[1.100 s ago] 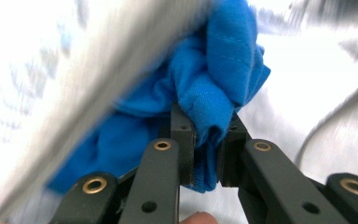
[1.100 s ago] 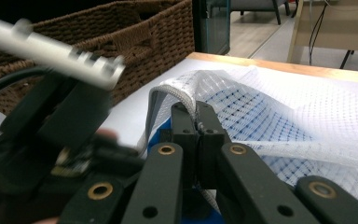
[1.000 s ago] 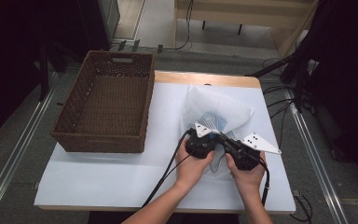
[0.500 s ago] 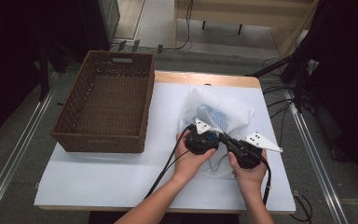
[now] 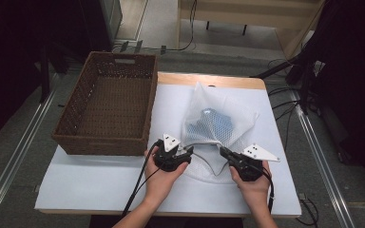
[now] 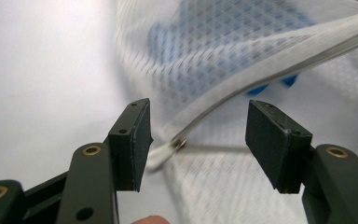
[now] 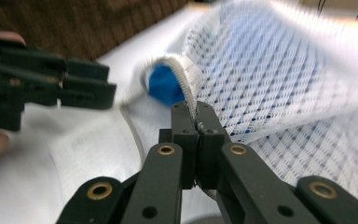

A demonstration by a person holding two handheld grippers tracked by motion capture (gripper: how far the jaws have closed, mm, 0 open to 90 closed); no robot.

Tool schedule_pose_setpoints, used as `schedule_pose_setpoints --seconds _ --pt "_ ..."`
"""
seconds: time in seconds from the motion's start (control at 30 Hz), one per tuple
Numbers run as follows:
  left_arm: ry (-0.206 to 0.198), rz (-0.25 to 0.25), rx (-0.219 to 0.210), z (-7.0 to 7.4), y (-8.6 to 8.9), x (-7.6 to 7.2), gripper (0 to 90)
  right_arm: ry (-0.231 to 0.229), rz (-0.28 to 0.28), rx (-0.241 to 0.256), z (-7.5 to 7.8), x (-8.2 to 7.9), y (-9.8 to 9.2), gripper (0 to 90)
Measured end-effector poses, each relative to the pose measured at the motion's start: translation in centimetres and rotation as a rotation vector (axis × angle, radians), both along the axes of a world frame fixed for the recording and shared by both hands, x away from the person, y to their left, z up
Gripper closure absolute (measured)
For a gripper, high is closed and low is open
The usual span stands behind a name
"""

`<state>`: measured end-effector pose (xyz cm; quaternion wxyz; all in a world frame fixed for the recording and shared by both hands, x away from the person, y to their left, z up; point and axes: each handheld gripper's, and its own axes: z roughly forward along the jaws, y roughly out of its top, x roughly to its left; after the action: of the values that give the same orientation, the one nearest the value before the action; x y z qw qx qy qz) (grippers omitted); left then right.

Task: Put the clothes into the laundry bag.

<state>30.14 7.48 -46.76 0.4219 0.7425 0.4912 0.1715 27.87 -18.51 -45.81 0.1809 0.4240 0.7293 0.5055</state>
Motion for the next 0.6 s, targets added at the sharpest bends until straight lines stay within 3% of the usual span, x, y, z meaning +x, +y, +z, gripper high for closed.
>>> schedule_pose_setpoints --seconds 0.07,0.13,0.17,0.2,0.23,0.3,0.33,0.43,0.5,0.53,0.6 --pt "0.045 -0.007 0.024 -0.7 0.0 0.1 42.3 0.042 -0.001 -0.025 -0.6 0.2 -0.1 89.9" --pt "0.033 -0.001 0.047 -0.8 0.0 0.0 47.6 0.089 -0.026 -0.068 -1.4 0.6 -0.3 90.0" --pt "0.032 -0.002 0.059 -0.8 0.1 -0.1 67.2 0.14 -0.028 -0.108 -2.0 0.9 -0.3 89.9" --pt "0.053 -0.016 0.059 -0.8 0.2 0.0 73.0 0.156 -0.031 -0.126 -2.2 1.0 -0.3 89.8" --pt "0.082 -0.028 0.043 -0.9 0.4 0.1 73.0 0.156 -0.031 -0.126 -2.2 1.0 -0.3 89.8" --pt "0.086 -0.038 0.028 -1.0 0.9 0.0 85.2 0.182 -0.023 -0.144 -2.7 1.2 -0.4 87.2" --pt "0.086 -0.047 0.021 -0.9 1.3 -0.2 88.4 0.177 -0.013 -0.13 -2.7 1.1 -0.5 80.8" --pt "0.084 -0.077 -0.008 -0.8 1.9 -0.6 86.8 0.089 0.023 -0.084 -1.9 0.1 -2.0 54.5" --pt "0.052 -0.078 -0.042 -0.5 2.5 -1.0 73.7 0.053 -0.007 -0.047 -1.3 -0.5 -3.8 51.3" --pt "0.052 -0.078 -0.042 -0.5 2.5 -1.0 67.1 0.053 -0.007 -0.047 -1.3 -0.5 -3.8 51.3" --pt "0.003 -0.045 -0.055 0.0 2.7 -1.1 63.2 0.038 -0.045 0.002 -0.9 -0.8 -5.4 50.8"
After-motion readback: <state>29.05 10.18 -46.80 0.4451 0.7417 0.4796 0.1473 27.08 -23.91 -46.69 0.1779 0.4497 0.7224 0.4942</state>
